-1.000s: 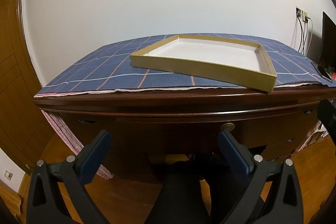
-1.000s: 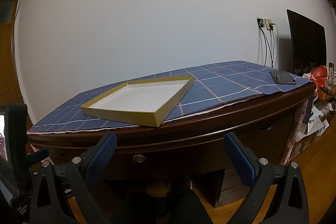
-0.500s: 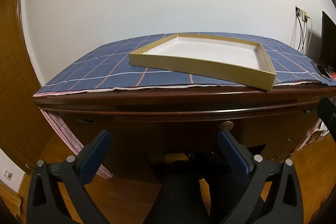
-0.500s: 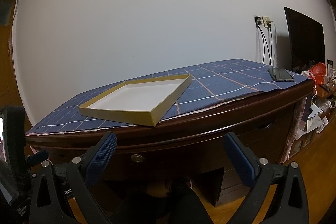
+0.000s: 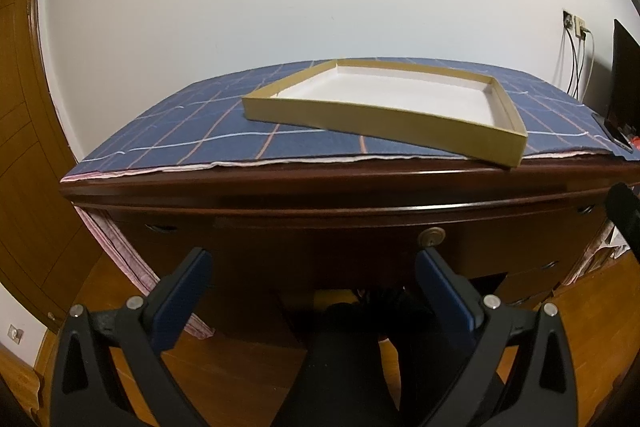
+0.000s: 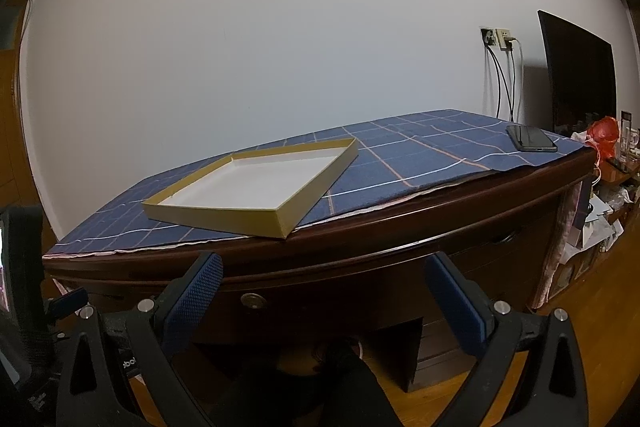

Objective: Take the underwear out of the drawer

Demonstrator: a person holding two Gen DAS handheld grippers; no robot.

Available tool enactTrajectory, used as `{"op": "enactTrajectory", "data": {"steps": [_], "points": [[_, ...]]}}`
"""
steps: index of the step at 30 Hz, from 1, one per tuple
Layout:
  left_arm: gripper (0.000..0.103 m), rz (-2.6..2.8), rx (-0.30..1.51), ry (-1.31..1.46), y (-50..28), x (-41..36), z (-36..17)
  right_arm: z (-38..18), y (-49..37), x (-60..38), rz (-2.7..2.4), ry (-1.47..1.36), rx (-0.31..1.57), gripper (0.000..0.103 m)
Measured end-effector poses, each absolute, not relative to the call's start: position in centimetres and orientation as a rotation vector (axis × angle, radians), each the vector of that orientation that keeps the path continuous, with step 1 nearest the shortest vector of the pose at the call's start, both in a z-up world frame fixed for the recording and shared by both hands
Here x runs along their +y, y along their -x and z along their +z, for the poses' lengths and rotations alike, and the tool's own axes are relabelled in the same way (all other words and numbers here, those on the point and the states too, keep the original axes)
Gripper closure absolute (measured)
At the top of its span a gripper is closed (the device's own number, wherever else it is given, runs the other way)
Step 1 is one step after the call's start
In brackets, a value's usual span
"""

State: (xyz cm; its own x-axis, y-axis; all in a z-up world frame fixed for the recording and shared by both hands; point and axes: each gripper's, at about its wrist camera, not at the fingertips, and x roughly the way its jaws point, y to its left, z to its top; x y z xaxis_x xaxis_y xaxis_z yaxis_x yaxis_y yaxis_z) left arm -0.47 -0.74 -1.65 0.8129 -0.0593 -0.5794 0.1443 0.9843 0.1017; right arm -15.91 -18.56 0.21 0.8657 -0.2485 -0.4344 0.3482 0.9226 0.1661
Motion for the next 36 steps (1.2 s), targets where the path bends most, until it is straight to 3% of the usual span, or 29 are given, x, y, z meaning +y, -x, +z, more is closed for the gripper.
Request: {"op": "enactTrajectory", "data": {"steps": [36], "points": [[0.001,-0.184,0.582,-0.124,-5.2,-2.3,-6.1,-10.2,9.3,-31.4,-0.164,-0.225,0.491,0.001]]}}
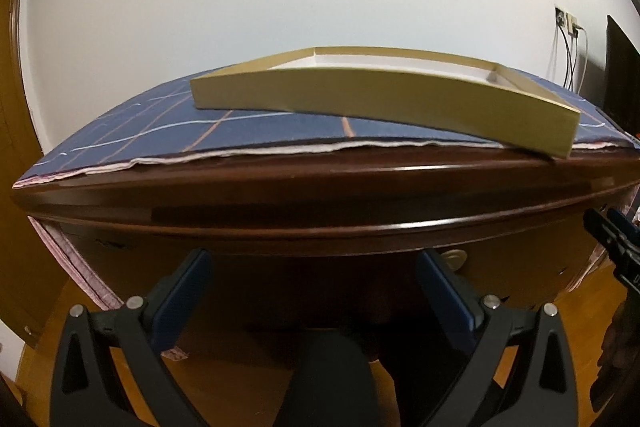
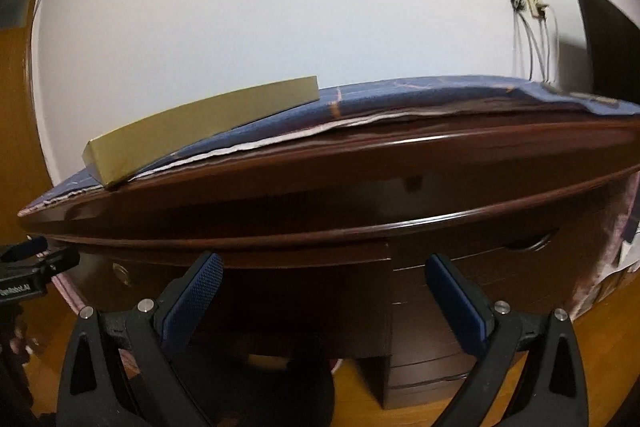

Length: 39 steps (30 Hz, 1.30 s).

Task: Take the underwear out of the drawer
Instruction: 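Lower both tools toward the dresser drawer as it is pulled open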

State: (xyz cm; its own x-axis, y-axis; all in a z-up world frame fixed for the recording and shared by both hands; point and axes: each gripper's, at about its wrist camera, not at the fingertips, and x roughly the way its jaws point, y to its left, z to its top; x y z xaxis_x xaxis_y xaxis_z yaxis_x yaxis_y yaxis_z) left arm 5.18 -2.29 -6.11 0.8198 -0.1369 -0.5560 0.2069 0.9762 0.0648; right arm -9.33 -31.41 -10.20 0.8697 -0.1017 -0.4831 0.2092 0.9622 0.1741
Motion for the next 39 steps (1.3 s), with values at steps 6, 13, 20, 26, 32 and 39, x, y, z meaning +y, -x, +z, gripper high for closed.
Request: {"op": "enactTrajectory", "data": {"steps": [6,13,20,26,32,39], "points": [[0.001,-0.181,0.614,-0.110,-6.0,-2.1,-6.8,-10.6,8.1,-31.9,-0.101,-0.238,0.507,0.001],[0.001,-0.176,0.620,-0.108,-6.6,-2.1,-6.9,-11.0,7.5,-32.7,-0.062,-0.283,0.503,0.001],[0.001,-0.180,0.639,-0.118,-6.7,-2.2,-7.1,-10.7,7.2,-33.0,-0.053,-0.282,0.530,0.001],[0.001,-0.178,0.637,-0.135,-6.6,-1.8,-7.2,-10.4,7.1,-31.9,-0.067,-0.260,0.549,0.001],[0.000,-0.195,0.641,-0.138,-6.0,-1.3,-7.5,-10.0,7.6,-30.0,-0.076,-0.263,0.565,0.001],[0.001,-0.234,0.635,-0.183,-4.7,-0.3,-7.1,-8.2,9.7,-29.2,-0.150,-0.237,0.546,0.001]]}}
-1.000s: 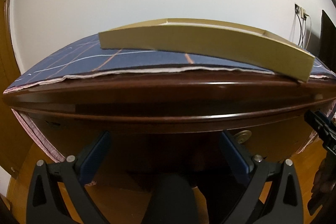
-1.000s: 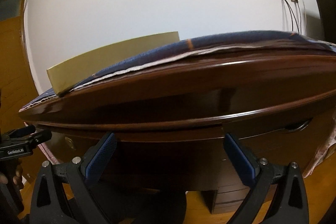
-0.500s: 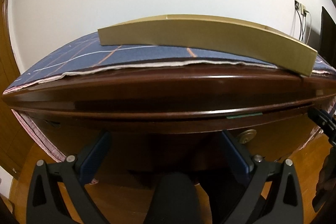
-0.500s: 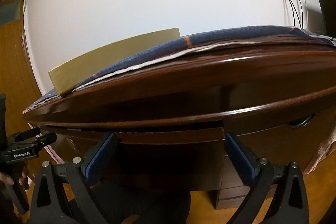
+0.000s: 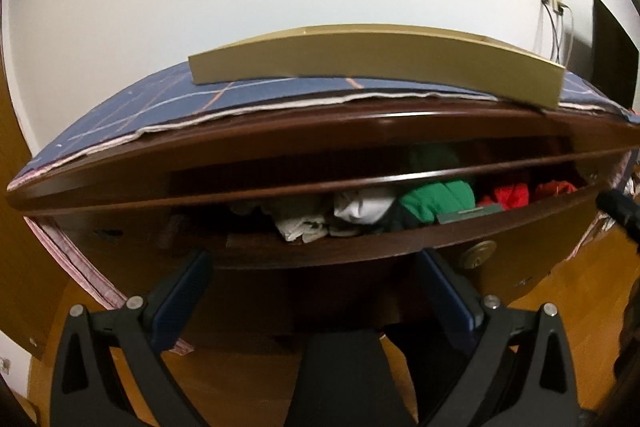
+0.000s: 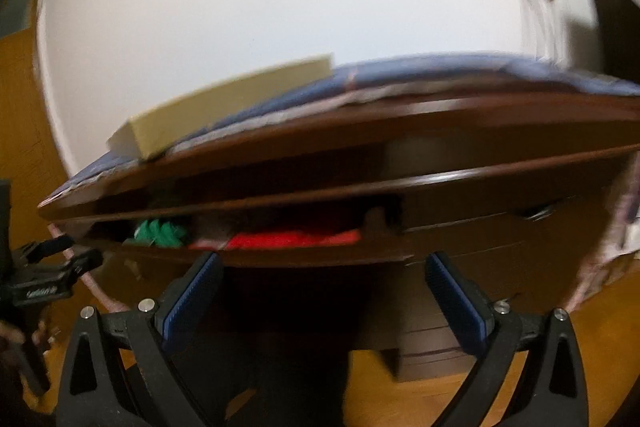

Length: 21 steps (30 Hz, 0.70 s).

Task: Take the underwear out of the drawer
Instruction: 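Lower both tools toward the dresser drawer as it is pulled open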

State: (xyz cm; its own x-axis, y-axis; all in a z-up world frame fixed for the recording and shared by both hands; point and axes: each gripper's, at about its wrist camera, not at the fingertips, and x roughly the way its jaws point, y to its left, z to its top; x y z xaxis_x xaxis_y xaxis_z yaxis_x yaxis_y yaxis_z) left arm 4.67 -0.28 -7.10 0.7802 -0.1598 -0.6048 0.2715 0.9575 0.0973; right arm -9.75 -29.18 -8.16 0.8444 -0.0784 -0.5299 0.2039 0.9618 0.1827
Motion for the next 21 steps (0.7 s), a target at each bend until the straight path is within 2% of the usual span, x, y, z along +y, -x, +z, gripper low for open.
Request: {"op": "enactTrajectory", "data": {"steps": [2,4,6,8,11,21], "points": [[0.001,-0.246,0.629,-0.174,-4.5,0.0,-6.6,-7.1,10.7,-29.1,-0.170,-0.224,0.500,0.002],[0.001,-0.252,0.639,-0.158,-5.0,0.1,-6.2,-5.8,10.1,-28.4,-0.135,-0.187,0.498,0.015],[0.002,-0.246,0.657,-0.144,-5.6,-0.1,-6.1,-5.3,9.2,-27.9,-0.114,-0.140,0.552,0.047],[0.009,-0.235,0.682,-0.140,-6.3,-0.3,-6.5,-5.8,7.7,-27.3,-0.095,-0.137,0.614,0.064],[0.014,-0.225,0.694,-0.128,-7.0,-0.4,-6.3,-6.7,5.8,-26.9,-0.099,-0.149,0.667,0.064],[0.012,-0.199,0.738,-0.085,-8.2,0.1,-6.9,-7.6,4.0,-27.4,-0.117,-0.115,0.784,0.064]]}}
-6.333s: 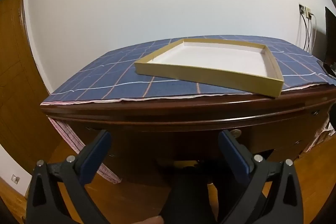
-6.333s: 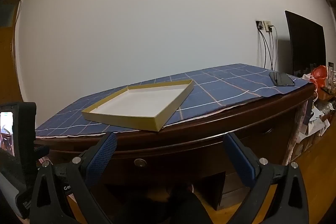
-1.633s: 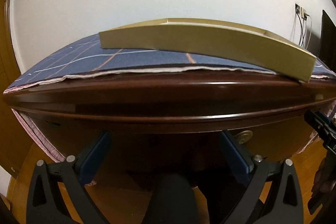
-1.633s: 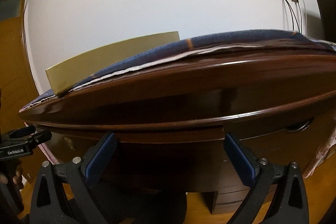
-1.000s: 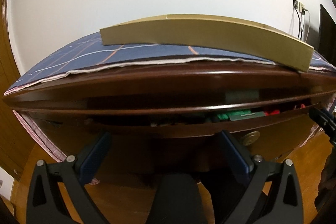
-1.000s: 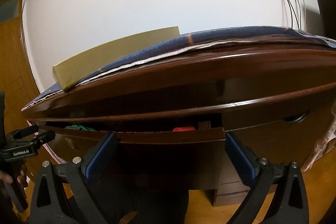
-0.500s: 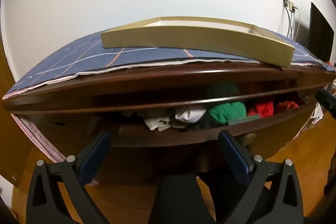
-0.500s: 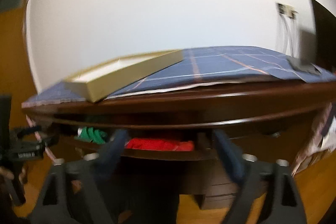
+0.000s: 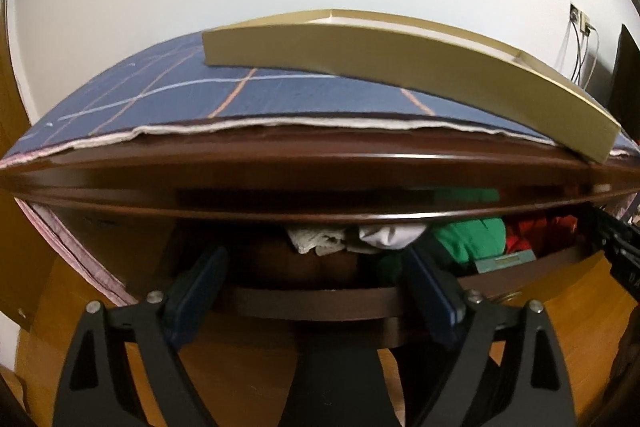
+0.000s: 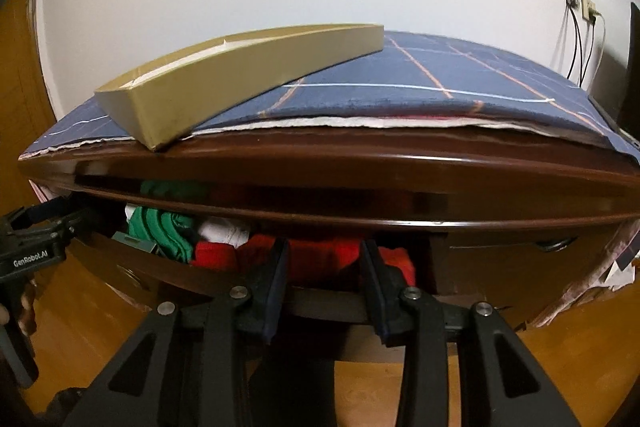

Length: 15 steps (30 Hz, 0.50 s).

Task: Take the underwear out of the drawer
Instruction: 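Lower both tools toward the dresser drawer as it is pulled open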

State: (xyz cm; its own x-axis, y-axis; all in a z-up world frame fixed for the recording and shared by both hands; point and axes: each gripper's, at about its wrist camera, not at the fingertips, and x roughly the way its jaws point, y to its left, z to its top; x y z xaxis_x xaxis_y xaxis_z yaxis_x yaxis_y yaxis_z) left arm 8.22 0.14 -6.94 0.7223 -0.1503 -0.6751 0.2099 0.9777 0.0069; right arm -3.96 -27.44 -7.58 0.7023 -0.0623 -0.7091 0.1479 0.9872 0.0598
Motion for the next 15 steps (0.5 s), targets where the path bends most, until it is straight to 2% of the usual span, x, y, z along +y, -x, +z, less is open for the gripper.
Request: {"op": "enactTrajectory", "data": {"steps": [15], "points": [[0.012,-0.199,0.733,-0.132,-6.7,0.0,-7.1,-7.9,4.8,-26.8,-0.128,-0.109,0.778,0.062]]}}
